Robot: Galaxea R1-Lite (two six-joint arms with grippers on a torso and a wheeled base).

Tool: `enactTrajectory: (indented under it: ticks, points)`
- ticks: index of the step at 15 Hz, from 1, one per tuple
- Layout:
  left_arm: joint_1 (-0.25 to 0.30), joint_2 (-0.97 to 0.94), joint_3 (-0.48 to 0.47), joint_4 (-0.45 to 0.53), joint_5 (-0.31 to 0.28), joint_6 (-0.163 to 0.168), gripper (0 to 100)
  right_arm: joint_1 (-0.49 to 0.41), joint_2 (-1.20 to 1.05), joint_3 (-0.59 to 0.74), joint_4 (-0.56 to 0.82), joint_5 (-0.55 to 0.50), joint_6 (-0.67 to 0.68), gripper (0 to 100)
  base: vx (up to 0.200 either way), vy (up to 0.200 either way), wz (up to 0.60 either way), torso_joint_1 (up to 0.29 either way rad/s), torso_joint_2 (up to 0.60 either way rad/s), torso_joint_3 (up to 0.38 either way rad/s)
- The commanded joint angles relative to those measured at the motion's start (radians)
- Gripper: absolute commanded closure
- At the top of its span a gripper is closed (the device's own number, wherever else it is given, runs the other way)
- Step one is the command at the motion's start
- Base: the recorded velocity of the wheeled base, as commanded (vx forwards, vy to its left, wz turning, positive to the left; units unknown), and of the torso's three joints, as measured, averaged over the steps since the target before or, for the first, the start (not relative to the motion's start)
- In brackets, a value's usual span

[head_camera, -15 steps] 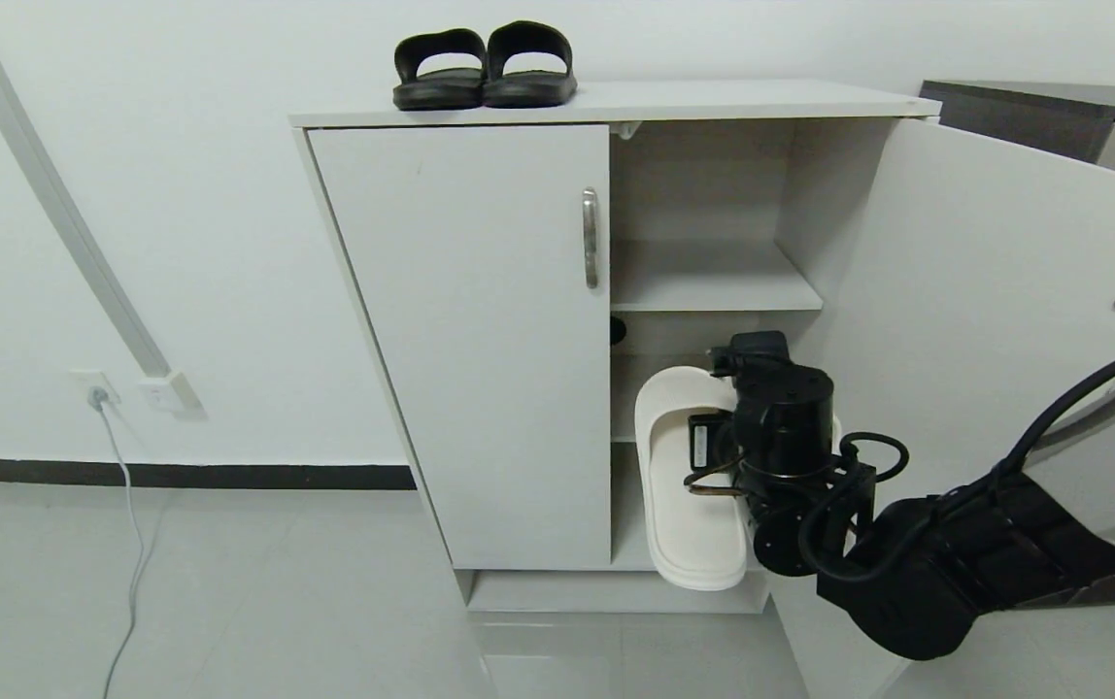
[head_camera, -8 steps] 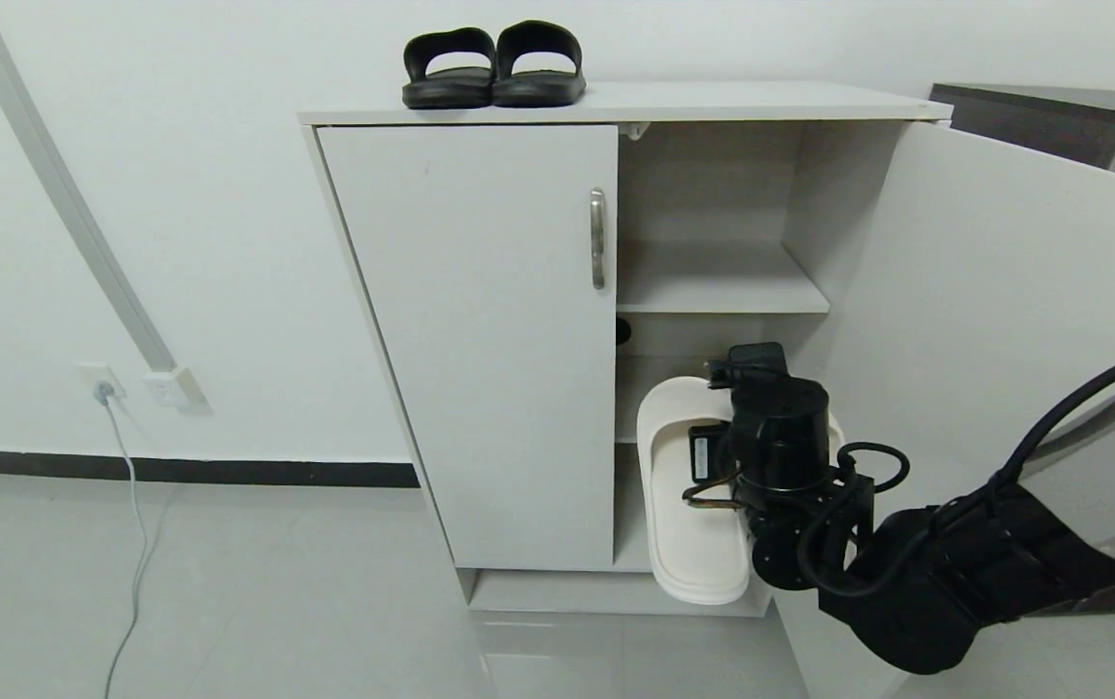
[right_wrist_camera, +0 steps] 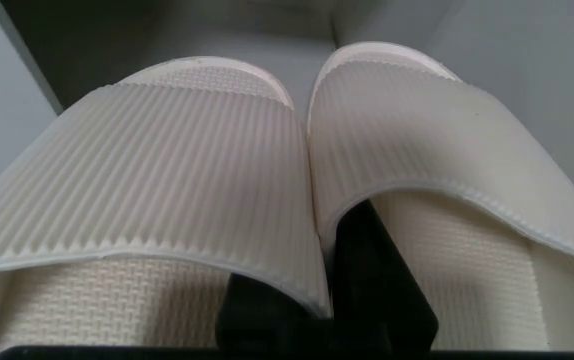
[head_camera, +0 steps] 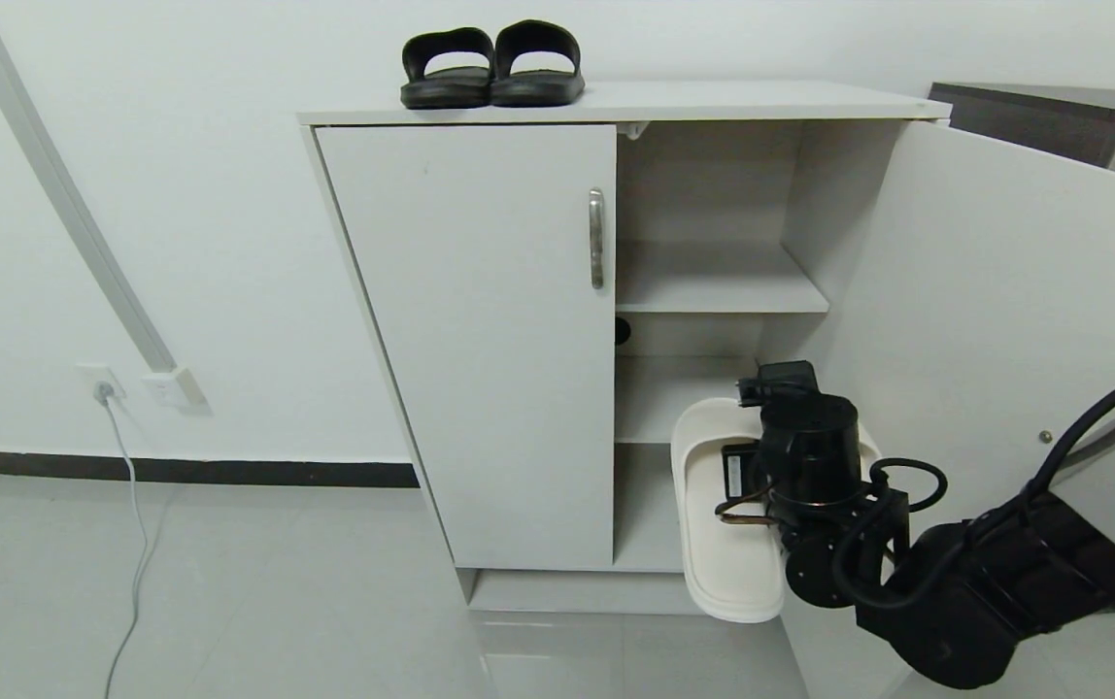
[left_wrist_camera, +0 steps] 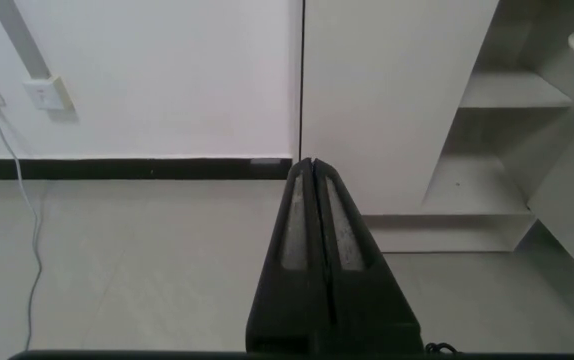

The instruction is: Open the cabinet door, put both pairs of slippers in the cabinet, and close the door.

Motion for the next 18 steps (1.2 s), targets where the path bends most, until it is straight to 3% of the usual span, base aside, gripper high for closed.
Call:
enactTrajectory:
  ticks: [1, 18]
  points:
    - [0.000, 0.002, 0.000, 0.000, 0.000, 0.000, 100, -0.005, -0.021, 0.019, -0.001, -0.001, 0.001, 100, 0.000, 0.000, 0.00, 0.000, 0.00, 0.000]
    - [0.000, 0.002, 0.000, 0.000, 0.000, 0.000, 100, -0.055, -0.105, 0.159, -0.002, -0.001, -0.001, 100, 0.000, 0.000, 0.00, 0.000, 0.00, 0.000]
